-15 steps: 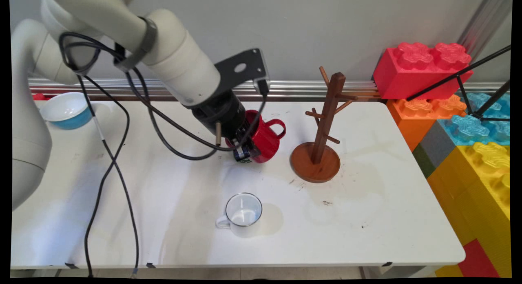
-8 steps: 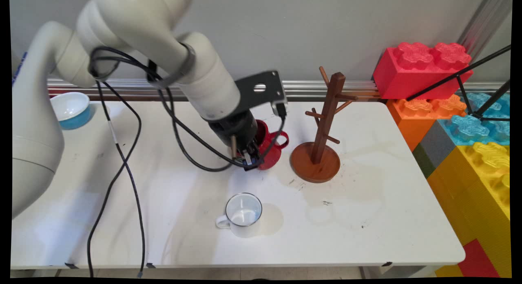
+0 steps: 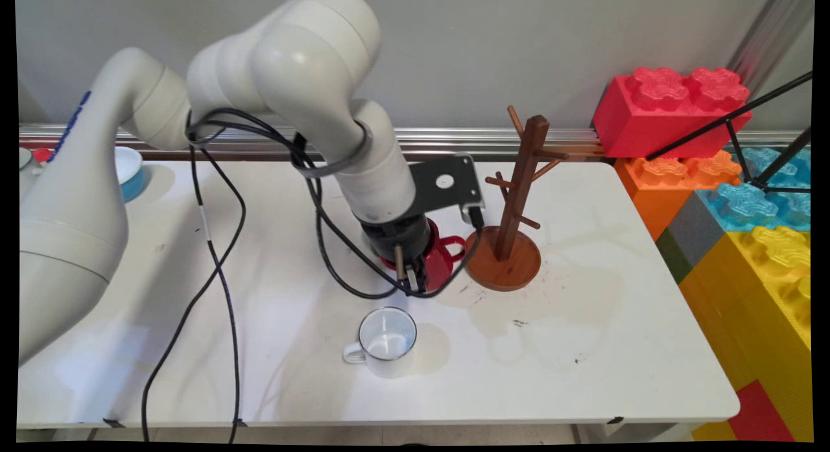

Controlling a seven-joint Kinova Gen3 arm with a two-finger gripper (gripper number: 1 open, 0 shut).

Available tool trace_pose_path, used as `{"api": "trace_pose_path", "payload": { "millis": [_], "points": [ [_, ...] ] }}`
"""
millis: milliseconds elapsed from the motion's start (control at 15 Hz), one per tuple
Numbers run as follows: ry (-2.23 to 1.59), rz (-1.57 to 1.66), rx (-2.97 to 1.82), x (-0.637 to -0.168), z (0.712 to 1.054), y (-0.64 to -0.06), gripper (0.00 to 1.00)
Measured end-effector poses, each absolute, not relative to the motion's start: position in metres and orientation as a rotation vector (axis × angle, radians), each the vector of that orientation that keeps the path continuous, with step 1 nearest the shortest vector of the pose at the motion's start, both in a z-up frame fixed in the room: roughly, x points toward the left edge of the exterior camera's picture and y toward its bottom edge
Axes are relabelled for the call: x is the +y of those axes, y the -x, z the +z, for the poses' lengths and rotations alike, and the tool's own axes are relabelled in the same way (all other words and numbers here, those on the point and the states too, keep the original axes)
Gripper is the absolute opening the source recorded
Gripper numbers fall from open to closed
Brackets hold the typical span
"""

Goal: Place the picked object on the table

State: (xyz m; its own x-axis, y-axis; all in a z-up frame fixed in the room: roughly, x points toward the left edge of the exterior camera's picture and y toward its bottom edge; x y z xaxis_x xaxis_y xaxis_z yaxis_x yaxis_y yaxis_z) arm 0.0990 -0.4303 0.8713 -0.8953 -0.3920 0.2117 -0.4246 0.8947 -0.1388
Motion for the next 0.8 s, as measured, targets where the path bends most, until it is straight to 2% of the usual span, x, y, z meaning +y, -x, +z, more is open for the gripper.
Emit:
{"api": "trace_pose_path", "payload": {
  "millis": [800],
  "points": [
    [-0.675, 0.231, -2.963, -0.443, 0.831, -0.068, 0.0]
  ]
}}
